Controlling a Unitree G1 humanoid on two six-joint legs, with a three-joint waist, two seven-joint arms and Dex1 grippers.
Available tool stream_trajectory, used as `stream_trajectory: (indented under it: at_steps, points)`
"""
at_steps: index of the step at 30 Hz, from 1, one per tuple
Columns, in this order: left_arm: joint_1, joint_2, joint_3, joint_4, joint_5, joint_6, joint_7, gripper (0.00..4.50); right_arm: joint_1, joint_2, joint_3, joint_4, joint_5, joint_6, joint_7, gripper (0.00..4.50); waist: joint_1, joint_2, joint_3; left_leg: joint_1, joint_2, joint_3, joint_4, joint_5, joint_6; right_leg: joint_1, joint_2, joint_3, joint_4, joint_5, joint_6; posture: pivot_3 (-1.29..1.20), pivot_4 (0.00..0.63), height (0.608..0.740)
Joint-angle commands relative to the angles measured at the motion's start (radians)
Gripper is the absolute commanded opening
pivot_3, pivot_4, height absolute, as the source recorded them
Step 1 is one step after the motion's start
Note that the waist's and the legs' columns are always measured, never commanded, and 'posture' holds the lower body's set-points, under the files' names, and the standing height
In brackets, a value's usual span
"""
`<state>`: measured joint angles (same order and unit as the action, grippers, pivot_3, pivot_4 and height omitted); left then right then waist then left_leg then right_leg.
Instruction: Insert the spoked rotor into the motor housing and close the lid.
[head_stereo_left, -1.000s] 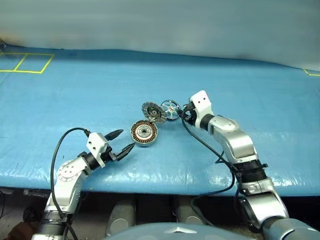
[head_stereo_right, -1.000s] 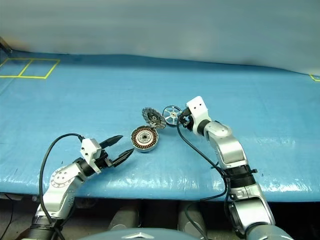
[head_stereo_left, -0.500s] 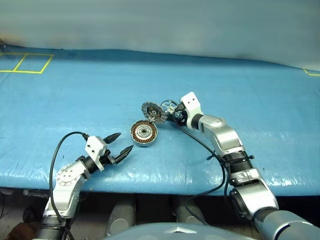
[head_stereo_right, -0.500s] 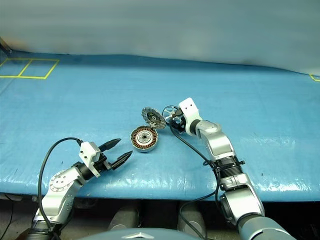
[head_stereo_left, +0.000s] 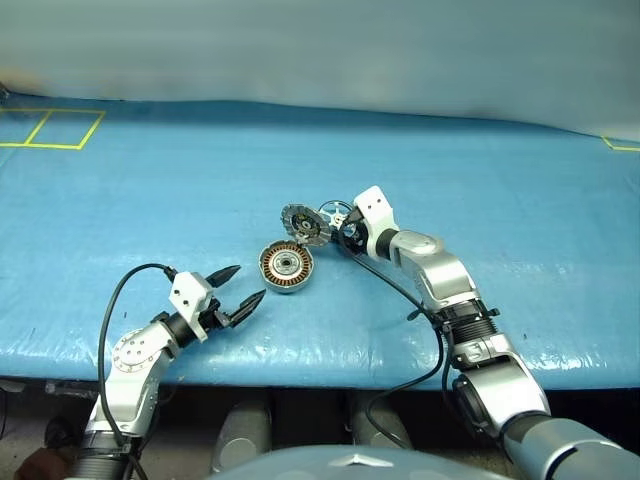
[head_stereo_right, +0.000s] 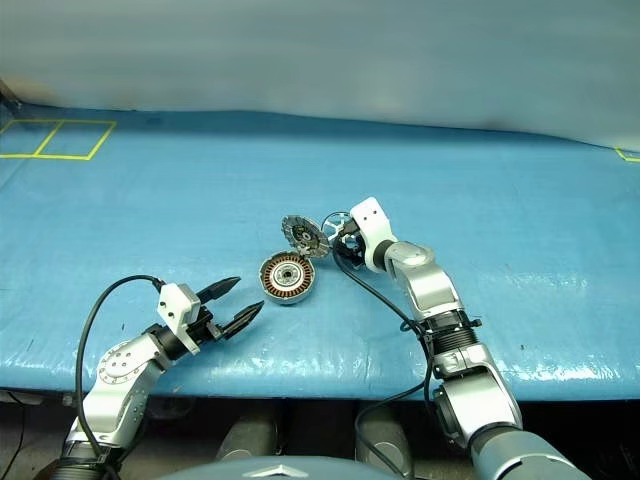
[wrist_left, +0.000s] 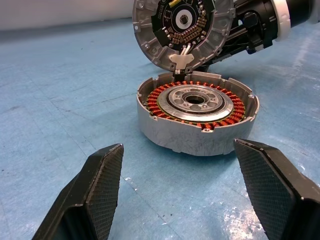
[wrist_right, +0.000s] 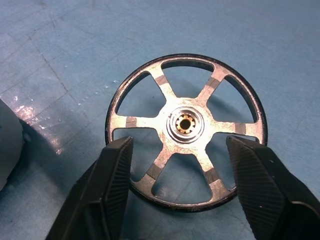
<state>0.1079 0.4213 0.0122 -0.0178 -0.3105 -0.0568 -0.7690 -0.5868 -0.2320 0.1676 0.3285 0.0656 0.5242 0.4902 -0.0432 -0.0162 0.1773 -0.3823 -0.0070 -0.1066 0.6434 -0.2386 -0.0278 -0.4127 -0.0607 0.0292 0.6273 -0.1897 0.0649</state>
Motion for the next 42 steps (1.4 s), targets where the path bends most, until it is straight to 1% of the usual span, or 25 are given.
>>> stream_trajectory:
  at_steps: [1, 2, 3, 7, 11, 18, 23, 28, 32, 37, 40, 42]
  points:
    - [-0.003, 0.005, 0.010, -0.036, 0.005, -0.024, 0.000, 3.85, -0.006, 0.007, 0.003, 0.018, -0.015, 0.004, -0.011, 1.92, 0.000, 0.000, 0.000, 0.000, 0.000, 0.000, 0.000, 0.000, 0.000, 0.000, 0.000, 0.000, 0.000, 0.000, 0.000, 0.00, 0.150, 0.740]
    - [-0.002, 0.005, 0.010, -0.036, 0.005, -0.024, 0.000, 3.85, -0.005, 0.008, 0.004, 0.016, -0.017, 0.005, -0.011, 1.49, -0.001, 0.000, 0.000, 0.000, 0.000, 0.000, 0.000, 0.000, 0.000, 0.000, 0.000, 0.000, 0.000, 0.000, 0.000, 0.00, 0.150, 0.740]
    - [-0.002, 0.005, 0.010, -0.036, 0.004, -0.024, 0.000, 3.85, -0.005, 0.008, 0.005, 0.015, -0.018, 0.007, -0.011, 1.30, -0.002, 0.000, -0.001, 0.000, 0.000, 0.000, 0.000, 0.000, 0.000, 0.001, 0.000, 0.000, 0.000, 0.000, 0.000, 0.00, 0.150, 0.740]
    - [-0.003, 0.003, 0.008, -0.035, 0.000, -0.026, -0.003, 3.85, 0.003, 0.006, -0.001, -0.005, -0.020, 0.016, -0.026, 1.30, -0.002, 0.000, -0.001, 0.001, 0.000, 0.000, 0.000, 0.000, 0.000, 0.001, 0.000, 0.000, 0.000, 0.000, 0.000, 0.00, 0.150, 0.740]
    - [-0.005, 0.000, 0.007, -0.028, -0.002, -0.032, -0.008, 3.85, 0.033, 0.002, -0.031, -0.074, -0.014, 0.033, -0.064, 1.30, -0.001, 0.000, -0.001, 0.001, 0.000, 0.000, 0.000, 0.000, 0.000, 0.001, 0.000, 0.000, 0.000, 0.000, 0.000, 0.00, 0.150, 0.740]
    - [-0.014, -0.010, 0.005, -0.009, -0.008, -0.045, -0.018, 3.85, 0.123, -0.007, -0.125, -0.291, -0.001, 0.097, -0.175, 1.30, 0.007, 0.000, 0.000, -0.001, 0.000, 0.000, 0.000, 0.000, 0.000, -0.001, 0.000, 0.000, 0.000, 0.000, 0.000, 0.00, 0.150, 0.740]
    - [-0.029, -0.017, 0.002, 0.004, -0.013, -0.045, -0.031, 3.85, 0.184, -0.009, -0.181, -0.435, 0.042, 0.155, -0.190, 1.30, 0.005, 0.001, 0.000, -0.002, 0.000, 0.000, -0.001, 0.000, 0.000, -0.002, 0.000, 0.000, 0.000, 0.000, 0.000, 0.00, 0.150, 0.740]
    - [-0.040, -0.024, 0.003, 0.015, -0.014, -0.046, -0.041, 3.85, 0.263, -0.014, -0.257, -0.573, 0.127, 0.222, -0.173, 1.30, 0.006, 0.001, 0.000, -0.002, 0.000, 0.000, -0.001, 0.000, 0.000, -0.002, 0.000, 0.000, -0.001, 0.000, -0.001, 0.00, 0.150, 0.740]
    - [-0.044, -0.027, -0.002, 0.026, -0.013, -0.044, -0.051, 3.85, 0.287, -0.036, -0.249, -0.579, 0.130, 0.225, -0.170, 1.30, 0.005, 0.001, 0.000, -0.002, 0.000, 0.000, -0.001, 0.000, 0.000, -0.002, 0.000, 0.000, -0.001, -0.001, 0.000, 0.00, 0.150, 0.740]
    - [-0.056, -0.029, -0.004, 0.034, -0.011, -0.043, -0.054, 3.85, 0.220, -0.014, -0.227, -0.521, 0.135, 0.205, -0.178, 1.30, 0.001, 0.002, 0.001, -0.002, 0.000, 0.000, 0.000, 0.000, 0.000, -0.002, 0.000, 0.000, 0.000, -0.001, 0.000, 0.00, 0.150, 0.740]
    - [-0.058, -0.033, -0.008, 0.035, -0.008, -0.043, -0.053, 3.85, 0.166, -0.007, -0.192, -0.428, 0.114, 0.181, -0.173, 1.86, 0.000, 0.002, 0.000, -0.002, 0.000, 0.000, 0.000, 0.000, 0.000, -0.002, 0.000, 0.000, 0.000, 0.000, 0.000, 0.00, 0.150, 0.740]
    - [-0.054, -0.035, -0.009, 0.031, -0.006, -0.044, -0.049, 3.85, 0.128, -0.002, -0.173, -0.369, 0.102, 0.166, -0.172, 2.48, 0.001, 0.002, 0.000, -0.002, 0.000, 0.000, -0.001, 0.000, 0.000, -0.002, 0.000, 0.000, -0.001, -0.001, -0.001, 0.00, 0.150, 0.740]
